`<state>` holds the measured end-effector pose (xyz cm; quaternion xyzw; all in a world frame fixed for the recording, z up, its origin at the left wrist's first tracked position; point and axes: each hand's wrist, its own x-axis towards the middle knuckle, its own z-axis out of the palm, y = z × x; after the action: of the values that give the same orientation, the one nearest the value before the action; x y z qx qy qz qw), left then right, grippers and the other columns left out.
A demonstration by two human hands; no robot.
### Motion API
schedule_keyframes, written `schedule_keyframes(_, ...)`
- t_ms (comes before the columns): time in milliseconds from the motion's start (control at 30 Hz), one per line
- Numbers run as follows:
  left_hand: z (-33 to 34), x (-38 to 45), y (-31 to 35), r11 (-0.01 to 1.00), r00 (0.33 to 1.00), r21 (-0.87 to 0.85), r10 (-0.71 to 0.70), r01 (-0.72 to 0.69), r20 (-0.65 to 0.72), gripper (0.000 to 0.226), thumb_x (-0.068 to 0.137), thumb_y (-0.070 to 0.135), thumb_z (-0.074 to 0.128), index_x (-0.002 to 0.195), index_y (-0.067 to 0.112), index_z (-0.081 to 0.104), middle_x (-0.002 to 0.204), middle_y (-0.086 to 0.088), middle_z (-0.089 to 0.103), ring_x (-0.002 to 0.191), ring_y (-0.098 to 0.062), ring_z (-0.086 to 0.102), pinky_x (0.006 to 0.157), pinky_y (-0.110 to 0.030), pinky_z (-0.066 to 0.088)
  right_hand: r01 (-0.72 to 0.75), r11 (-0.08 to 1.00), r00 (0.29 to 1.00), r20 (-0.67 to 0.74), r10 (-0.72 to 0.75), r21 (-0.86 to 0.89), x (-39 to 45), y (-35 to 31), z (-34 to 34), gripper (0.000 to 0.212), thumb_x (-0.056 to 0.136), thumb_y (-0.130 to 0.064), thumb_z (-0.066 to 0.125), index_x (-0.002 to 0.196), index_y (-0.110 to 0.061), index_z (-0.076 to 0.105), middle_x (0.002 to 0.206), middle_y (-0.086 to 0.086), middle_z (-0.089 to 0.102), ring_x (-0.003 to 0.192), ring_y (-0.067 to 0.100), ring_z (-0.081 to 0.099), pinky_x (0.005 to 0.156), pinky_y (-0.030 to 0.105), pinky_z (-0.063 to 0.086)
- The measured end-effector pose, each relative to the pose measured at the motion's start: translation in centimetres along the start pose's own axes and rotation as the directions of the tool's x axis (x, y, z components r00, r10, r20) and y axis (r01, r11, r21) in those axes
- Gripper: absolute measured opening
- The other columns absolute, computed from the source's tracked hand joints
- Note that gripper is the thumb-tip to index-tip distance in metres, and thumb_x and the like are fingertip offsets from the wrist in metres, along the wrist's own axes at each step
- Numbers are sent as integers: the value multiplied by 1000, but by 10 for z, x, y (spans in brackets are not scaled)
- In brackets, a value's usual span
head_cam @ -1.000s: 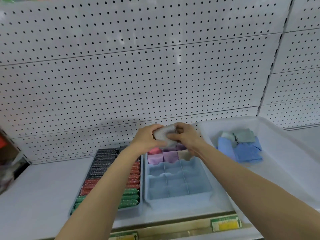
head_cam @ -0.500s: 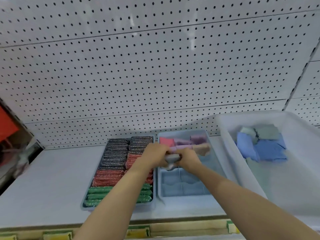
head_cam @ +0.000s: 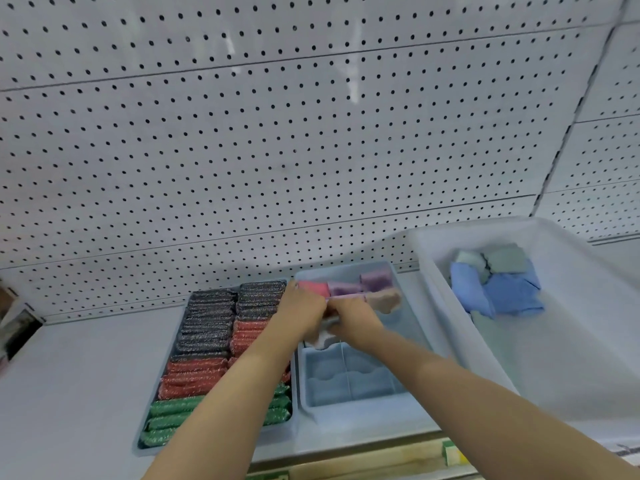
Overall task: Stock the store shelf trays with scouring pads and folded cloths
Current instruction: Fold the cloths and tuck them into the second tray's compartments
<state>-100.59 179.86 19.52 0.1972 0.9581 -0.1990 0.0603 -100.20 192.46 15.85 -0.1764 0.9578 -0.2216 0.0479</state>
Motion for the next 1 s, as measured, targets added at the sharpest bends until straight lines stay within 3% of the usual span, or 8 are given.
schedule_keyframes(67, 6, 3, 1, 999, 999, 22, -33, 34, -32, 24, 89, 48, 57, 89, 25, 66, 90, 2, 65, 98, -22, 57, 105, -41, 26, -21, 1000, 1000, 1, 21, -9, 1, 0, 3, 31, 76, -10, 55, 104, -18, 66, 103, 6, 70, 98, 27, 64, 80, 36, 52)
schedule_keyframes(167, 17, 4, 5, 999, 999, -15, -29, 28, -41, 17, 90, 37, 58, 97, 25, 66, 93, 1, 69, 93, -21, 62, 110, -43, 25, -29, 996, 996, 80, 36, -88, 5, -3, 3, 35, 79, -10, 59, 111, -21, 64, 108, 5, 69, 100, 26, 63, 83, 37, 53)
schedule_keyframes(267, 23, 0, 7, 998, 998, -55, -32, 29, -60, 20, 86, 36, 59, 99, 23, 67, 96, 1, 71, 94, -20, 65, 106, -36, 28, -23, 987, 988, 147, 47, -161, 8, -4, 1, 35, 82, -14, 62, 117, -19, 63, 111, 6, 68, 100, 27, 64, 86, 39, 53)
schedule_keyframes(400, 24, -6, 8, 986, 987, -162, -54, 30, -148, 27, 95, 45, 46, 105, 26, 62, 92, 4, 70, 93, -19, 63, 108, -37, 24, -14, 993, 996, 85, 24, -120, 1, -1, -2, 29, 81, -14, 56, 109, -21, 63, 105, 3, 69, 94, 25, 64, 78, 34, 53)
schedule_keyframes(567, 18, -13, 12, 978, 993, -206, -55, 33, -101, 31, 97, 45, 39, 104, 27, 64, 95, 1, 71, 96, -20, 63, 107, -39, 23, 0, 997, 997, 73, 6, -77, -7, -2, -4, 28, 81, -16, 58, 108, -18, 62, 102, 7, 69, 90, 27, 64, 68, 31, 47)
schedule_keyframes(767, 11, -17, 11, 985, 998, -171, -42, 34, -47, 17, 81, 32, 60, 98, 29, 60, 95, 2, 69, 94, -21, 63, 102, -35, 34, 5, 999, 999, -47, -3, 34, -30, 3, -21, 23, 83, -28, 58, 105, -23, 61, 101, 2, 68, 94, 23, 63, 80, 37, 52)
schedule_keyframes(867, -6, -15, 16, 985, 994, -170, -54, 38, -90, 15, 81, 29, 62, 96, 25, 64, 92, 0, 66, 93, -24, 64, 85, -31, 43, -10, 1000, 985, -174, 12, 13, -44, 10, -43, 23, 86, -32, 50, 104, -24, 62, 102, 0, 67, 98, 21, 60, 79, 34, 49)
schedule_keyframes(1000, -43, -6, 30, 948, 983, -318, -80, 23, -167, 23, 81, 38, 65, 100, 25, 67, 98, -3, 66, 93, -25, 64, 72, -31, 48, -40, 999, 943, -329, 39, 3, -66, 29, -77, 30, 83, -26, 58, 111, -17, 64, 110, 5, 66, 104, 26, 58, 83, 35, 47)
